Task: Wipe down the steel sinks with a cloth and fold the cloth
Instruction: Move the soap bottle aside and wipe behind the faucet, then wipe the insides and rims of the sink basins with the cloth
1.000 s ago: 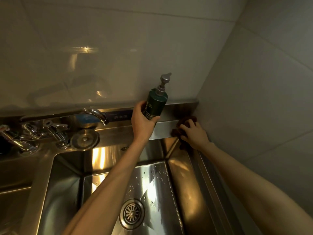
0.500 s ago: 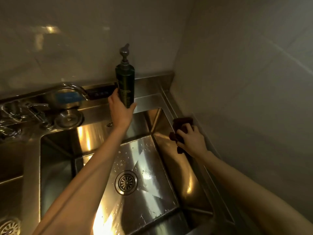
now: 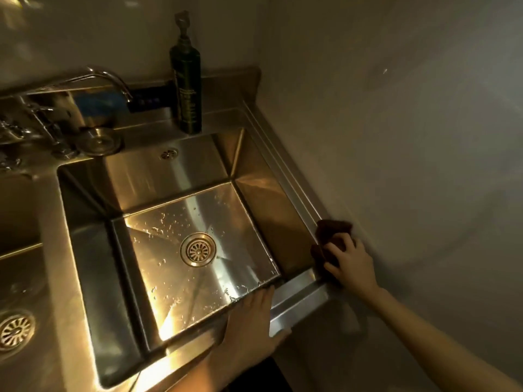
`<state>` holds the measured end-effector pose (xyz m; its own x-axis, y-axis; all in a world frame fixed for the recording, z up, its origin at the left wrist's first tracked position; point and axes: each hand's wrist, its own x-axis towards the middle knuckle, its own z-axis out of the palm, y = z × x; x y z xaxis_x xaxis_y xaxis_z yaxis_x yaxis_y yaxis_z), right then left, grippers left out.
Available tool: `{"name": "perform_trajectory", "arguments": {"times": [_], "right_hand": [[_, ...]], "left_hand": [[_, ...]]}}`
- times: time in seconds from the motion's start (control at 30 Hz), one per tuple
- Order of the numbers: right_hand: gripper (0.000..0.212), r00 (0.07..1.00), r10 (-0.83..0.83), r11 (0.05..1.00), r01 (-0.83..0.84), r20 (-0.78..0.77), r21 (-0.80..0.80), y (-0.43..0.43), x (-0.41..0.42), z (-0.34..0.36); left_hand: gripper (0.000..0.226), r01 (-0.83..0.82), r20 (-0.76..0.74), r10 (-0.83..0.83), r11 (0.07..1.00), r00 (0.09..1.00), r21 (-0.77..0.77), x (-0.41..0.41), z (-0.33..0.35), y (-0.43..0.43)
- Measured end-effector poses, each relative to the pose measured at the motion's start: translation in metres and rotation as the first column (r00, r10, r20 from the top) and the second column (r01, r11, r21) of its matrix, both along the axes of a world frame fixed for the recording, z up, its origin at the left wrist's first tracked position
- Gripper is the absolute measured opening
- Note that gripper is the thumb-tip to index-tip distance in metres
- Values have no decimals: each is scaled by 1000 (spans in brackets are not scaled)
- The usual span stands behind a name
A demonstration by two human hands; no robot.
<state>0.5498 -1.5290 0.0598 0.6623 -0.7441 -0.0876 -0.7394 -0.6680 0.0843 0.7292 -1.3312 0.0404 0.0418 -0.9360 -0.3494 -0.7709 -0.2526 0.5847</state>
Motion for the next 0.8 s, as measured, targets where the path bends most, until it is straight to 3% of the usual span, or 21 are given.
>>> {"name": "perform_trajectory", "arguments": {"times": [0.1,0.3,0.37,0.47,0.53,0.67,0.8], "right_hand": [[42,995,-60,997,56,85,50,29,10,-6],[37,963,227,962,-244,145,118,78,23,-7],[39,973,162,978,-181,161,105,67,11,-7],[38,987,-63,992,45,148,121,69,9,-6],[42,983,-100,987,79,153,139,91,24,-6],[58,962,185,955,-225,200,196,154,65,-6],[42,891,435,868,-453,128,203,156,100,-3]], "left_hand": [[84,3,89,-1,1000,996,-25,1,-7,7],[78,-87,120,94,994,988,-64,12,-7,36],[78,-84,166,98,993,981,-85,16,-9,49],[81,-91,223,105,993,969,-76,19,-8,64],[77,-120,233,133,990,963,-70,23,-10,72],[69,-128,266,159,983,951,-132,38,-9,95],[53,-220,265,269,954,926,-203,74,-10,122]]}}
